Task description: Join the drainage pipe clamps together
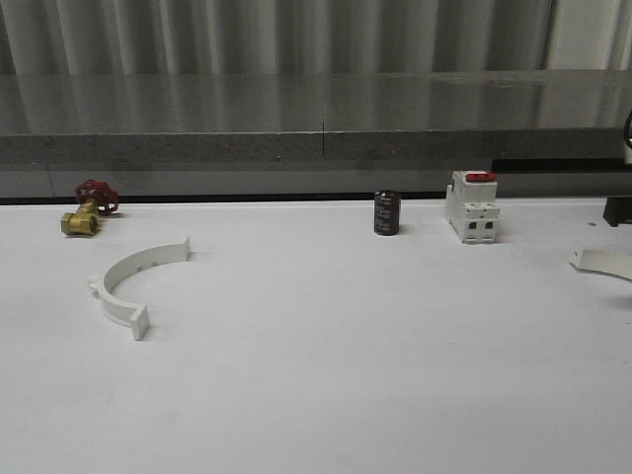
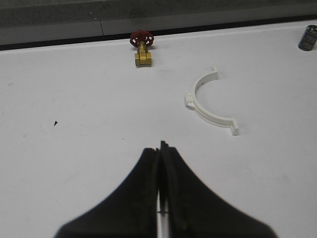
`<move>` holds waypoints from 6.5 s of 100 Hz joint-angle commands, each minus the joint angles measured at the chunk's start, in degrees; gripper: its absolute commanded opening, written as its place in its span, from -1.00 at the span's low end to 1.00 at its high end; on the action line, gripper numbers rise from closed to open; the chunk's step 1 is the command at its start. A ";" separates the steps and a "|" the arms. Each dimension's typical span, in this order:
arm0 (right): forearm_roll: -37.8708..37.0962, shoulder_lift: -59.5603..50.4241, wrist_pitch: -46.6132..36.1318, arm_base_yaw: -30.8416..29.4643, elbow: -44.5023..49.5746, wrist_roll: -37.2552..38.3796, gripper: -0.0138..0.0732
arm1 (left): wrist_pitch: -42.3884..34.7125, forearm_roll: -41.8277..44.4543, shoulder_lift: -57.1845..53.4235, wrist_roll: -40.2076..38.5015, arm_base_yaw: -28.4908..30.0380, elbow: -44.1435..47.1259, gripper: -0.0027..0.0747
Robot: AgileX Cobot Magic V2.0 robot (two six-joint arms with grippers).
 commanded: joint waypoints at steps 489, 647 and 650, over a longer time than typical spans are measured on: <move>-17.37 -76.89 -5.69 27.39 32.36 10.61 -0.83 | -3.90 0.12 0.46 -0.66 -0.48 -1.46 -0.99; -1.60 -112.96 -45.17 6.16 72.94 -1.95 -0.83 | -3.93 0.12 0.76 -0.66 -0.48 -1.46 -0.99; -1.60 -112.96 -45.17 6.16 72.94 -1.95 -0.83 | -3.93 0.12 0.76 -0.66 -0.48 -1.46 -0.99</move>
